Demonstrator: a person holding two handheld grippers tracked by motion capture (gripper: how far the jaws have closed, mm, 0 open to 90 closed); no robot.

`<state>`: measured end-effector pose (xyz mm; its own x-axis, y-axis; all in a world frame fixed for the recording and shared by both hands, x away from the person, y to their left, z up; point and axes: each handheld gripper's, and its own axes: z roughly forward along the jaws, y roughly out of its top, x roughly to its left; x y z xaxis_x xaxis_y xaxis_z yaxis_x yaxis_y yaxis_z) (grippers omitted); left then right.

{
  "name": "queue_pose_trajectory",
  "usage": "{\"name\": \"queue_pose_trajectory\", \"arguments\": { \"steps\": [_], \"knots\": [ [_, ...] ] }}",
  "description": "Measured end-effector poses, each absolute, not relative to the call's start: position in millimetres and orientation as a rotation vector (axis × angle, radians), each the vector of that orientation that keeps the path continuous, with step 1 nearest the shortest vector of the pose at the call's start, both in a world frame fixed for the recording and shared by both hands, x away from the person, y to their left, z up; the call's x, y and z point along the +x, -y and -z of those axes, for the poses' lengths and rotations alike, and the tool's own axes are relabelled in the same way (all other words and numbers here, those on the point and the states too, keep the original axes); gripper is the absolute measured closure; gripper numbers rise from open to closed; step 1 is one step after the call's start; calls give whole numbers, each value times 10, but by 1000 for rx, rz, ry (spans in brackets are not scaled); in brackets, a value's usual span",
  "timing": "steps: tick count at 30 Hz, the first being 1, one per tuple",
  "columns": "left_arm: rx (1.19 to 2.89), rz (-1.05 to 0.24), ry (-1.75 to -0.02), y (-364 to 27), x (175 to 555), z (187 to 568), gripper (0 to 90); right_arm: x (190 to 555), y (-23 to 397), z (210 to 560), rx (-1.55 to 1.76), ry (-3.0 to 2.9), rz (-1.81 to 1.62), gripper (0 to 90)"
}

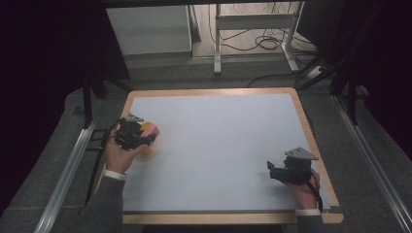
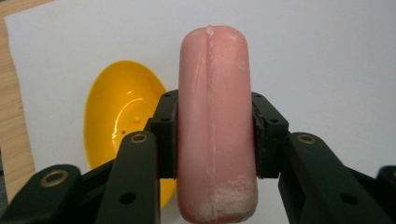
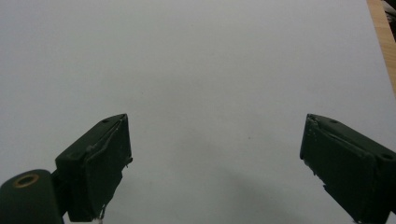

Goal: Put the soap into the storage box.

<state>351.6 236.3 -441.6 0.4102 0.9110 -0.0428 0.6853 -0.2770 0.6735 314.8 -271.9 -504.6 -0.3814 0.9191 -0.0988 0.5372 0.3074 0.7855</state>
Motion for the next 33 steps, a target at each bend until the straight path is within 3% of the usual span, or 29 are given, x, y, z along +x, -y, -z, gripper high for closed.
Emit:
{"name": "queue_pose_trajectory", "arguments": {
  "steps": [33],
  "knots": [
    [2040, -433, -1528, -2650, 3882, 4768, 600, 3150, 2700, 5062, 1281, -2043, -900, 85]
  ]
}}
